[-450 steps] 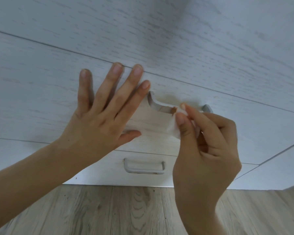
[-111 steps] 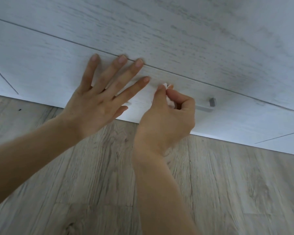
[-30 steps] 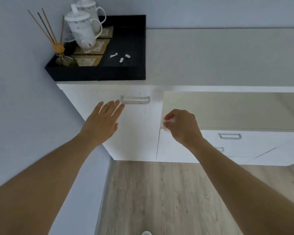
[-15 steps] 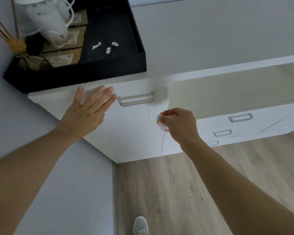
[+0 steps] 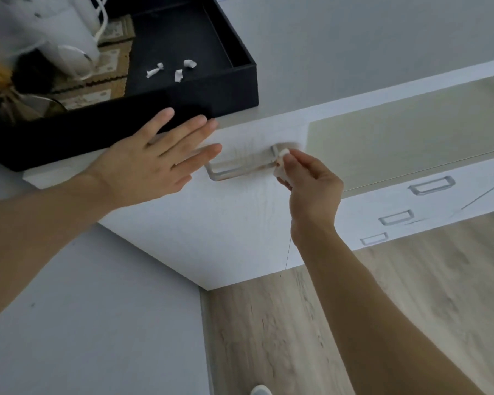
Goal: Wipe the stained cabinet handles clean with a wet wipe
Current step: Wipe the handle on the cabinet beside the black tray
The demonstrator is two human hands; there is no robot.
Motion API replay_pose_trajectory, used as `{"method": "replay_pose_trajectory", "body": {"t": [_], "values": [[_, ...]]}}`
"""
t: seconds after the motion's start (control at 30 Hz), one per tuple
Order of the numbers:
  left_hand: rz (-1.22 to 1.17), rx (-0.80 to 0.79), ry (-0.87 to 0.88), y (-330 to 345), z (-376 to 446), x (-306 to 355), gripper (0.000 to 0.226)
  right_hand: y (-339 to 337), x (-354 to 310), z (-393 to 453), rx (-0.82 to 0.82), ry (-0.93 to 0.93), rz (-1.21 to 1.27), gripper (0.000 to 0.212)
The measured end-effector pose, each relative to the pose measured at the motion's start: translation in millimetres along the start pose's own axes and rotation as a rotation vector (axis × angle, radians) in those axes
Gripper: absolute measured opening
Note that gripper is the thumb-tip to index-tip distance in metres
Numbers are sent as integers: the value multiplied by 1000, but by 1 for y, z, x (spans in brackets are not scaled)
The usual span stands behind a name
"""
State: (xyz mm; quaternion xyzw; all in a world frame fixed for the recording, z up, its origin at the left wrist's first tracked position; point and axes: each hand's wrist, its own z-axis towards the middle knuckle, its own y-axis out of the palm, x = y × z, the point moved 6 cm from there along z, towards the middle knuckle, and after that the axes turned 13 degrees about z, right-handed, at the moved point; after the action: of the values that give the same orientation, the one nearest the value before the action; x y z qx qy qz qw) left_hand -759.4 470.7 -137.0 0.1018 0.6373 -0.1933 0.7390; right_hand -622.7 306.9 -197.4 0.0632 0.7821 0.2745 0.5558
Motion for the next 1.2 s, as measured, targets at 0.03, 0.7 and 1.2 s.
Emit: {"method": "replay_pose_trajectory", "body": {"t": [0.03,0.7,1.2], "values": [[-3,10,0,0,0,0,61,1,2,-1,8,-16,-6,8],[20,46,-19,-4,4,3,61,12,14,-14,61,-266,-48,21],[-2,21,-9,-3,4,4,62,10,21,-16,131,-266,84,14]]}}
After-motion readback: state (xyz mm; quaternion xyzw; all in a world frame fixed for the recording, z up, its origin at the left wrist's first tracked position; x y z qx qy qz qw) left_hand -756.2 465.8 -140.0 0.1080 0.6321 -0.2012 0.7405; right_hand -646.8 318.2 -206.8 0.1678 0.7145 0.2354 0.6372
